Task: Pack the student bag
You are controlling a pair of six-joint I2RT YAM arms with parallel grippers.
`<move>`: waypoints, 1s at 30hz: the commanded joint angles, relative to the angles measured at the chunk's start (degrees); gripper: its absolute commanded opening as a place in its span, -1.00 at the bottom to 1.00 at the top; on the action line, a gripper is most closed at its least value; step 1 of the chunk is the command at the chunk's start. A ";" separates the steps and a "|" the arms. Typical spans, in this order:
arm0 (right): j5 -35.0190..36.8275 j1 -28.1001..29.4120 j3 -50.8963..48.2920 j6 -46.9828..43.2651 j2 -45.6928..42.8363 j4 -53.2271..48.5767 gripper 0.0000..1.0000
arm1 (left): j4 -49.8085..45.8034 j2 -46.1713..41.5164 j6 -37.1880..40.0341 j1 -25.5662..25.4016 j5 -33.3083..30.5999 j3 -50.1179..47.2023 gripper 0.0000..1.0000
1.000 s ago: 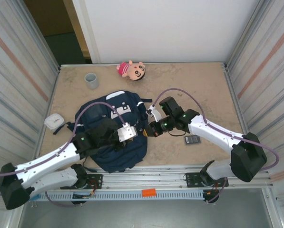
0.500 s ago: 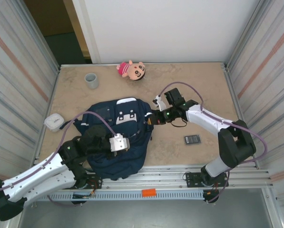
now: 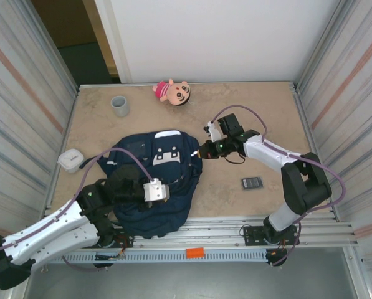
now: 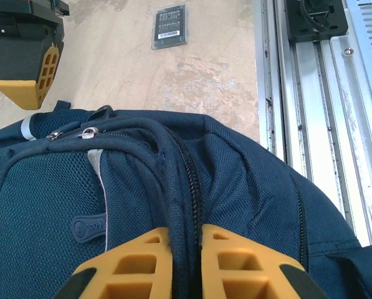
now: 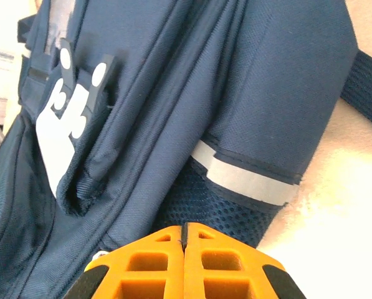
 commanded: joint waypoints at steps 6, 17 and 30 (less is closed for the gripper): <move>-4.63 1.68 -4.25 -1.02 -5.07 3.41 -0.80 | 6.82 -0.41 2.52 -0.72 3.10 -0.02 -0.98; 1.71 4.90 -3.49 -8.98 -5.45 0.73 0.08 | 6.51 -1.09 2.77 -0.71 3.02 0.09 -0.97; 5.21 6.87 -2.14 -9.04 -2.21 -0.43 0.15 | 6.42 -2.07 2.64 -0.71 2.49 -0.21 -0.97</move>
